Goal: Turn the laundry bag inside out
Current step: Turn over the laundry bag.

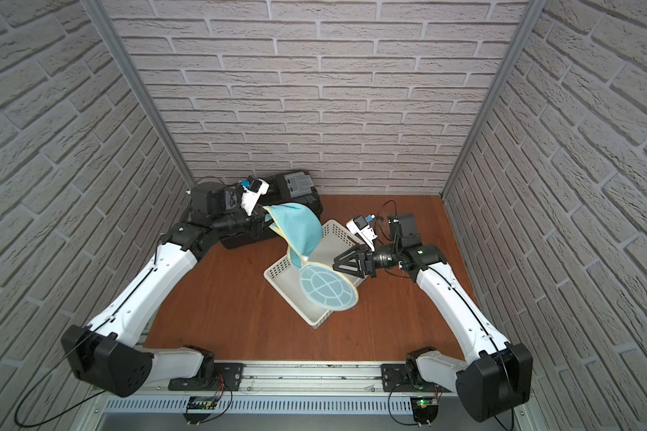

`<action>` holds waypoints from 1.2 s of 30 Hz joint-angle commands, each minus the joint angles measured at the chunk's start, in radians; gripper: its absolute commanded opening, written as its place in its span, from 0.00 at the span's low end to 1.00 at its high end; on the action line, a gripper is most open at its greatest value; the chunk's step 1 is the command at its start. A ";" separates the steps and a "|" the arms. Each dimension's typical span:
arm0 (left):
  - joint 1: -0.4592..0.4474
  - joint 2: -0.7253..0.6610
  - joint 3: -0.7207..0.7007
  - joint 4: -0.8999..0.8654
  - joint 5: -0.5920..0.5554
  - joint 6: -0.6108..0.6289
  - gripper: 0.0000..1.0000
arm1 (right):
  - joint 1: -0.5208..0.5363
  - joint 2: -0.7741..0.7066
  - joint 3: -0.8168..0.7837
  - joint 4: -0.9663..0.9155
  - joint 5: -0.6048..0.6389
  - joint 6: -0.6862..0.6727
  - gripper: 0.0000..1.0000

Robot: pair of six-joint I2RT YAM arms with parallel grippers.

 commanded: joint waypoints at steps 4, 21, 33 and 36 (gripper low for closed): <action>0.008 -0.029 0.026 -0.024 -0.037 -0.004 0.00 | -0.062 -0.136 -0.043 0.080 0.402 0.061 0.81; -0.135 0.072 0.244 -0.279 -0.544 -0.145 0.00 | 0.617 -0.063 -0.110 0.595 1.399 -0.020 1.00; -0.177 0.103 0.261 -0.261 -0.537 -0.230 0.00 | 0.669 0.194 -0.069 0.929 1.584 -0.036 0.99; -0.178 0.100 0.260 -0.263 -0.524 -0.231 0.00 | 0.667 0.250 -0.032 0.944 1.627 -0.055 0.99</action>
